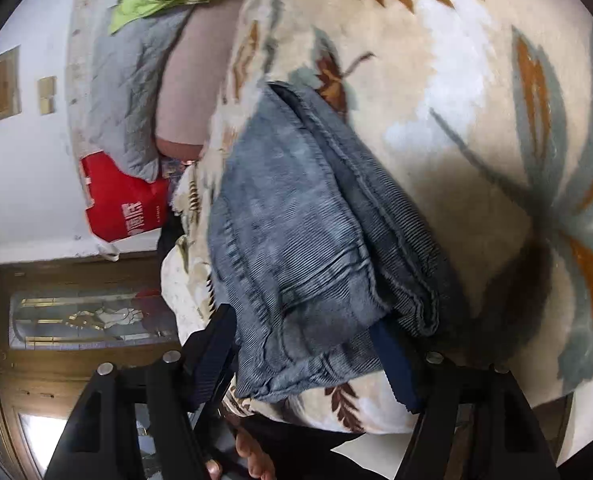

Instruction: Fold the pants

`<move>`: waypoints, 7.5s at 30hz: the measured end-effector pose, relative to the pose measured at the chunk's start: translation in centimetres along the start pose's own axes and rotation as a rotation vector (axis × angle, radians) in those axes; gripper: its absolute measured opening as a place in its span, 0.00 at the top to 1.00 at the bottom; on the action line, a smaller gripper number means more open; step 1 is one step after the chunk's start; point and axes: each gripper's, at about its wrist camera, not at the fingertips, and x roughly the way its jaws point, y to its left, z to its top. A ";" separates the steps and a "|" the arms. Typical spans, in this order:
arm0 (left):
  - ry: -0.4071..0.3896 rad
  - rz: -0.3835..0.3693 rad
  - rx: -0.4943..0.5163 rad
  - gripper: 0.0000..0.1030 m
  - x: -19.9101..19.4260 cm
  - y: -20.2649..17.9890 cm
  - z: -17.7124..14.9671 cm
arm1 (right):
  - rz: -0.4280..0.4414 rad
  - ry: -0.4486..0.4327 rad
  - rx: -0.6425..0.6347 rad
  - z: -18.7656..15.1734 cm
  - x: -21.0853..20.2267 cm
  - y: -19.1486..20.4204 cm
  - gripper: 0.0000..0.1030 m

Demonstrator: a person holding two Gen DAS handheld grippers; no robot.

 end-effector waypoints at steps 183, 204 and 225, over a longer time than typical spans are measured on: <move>0.203 -0.126 -0.159 0.16 4.4 0.9 4.1 | -0.328 0.121 -0.445 6.4 3.6 5.0 0.45; 0.103 0.010 0.066 0.67 2.5 -2.2 3.4 | -0.413 0.053 -0.646 3.5 2.9 7.7 0.86; -0.185 0.064 0.113 0.75 -4.5 0.3 12.9 | -0.265 -0.056 -0.892 2.3 4.1 22.1 0.88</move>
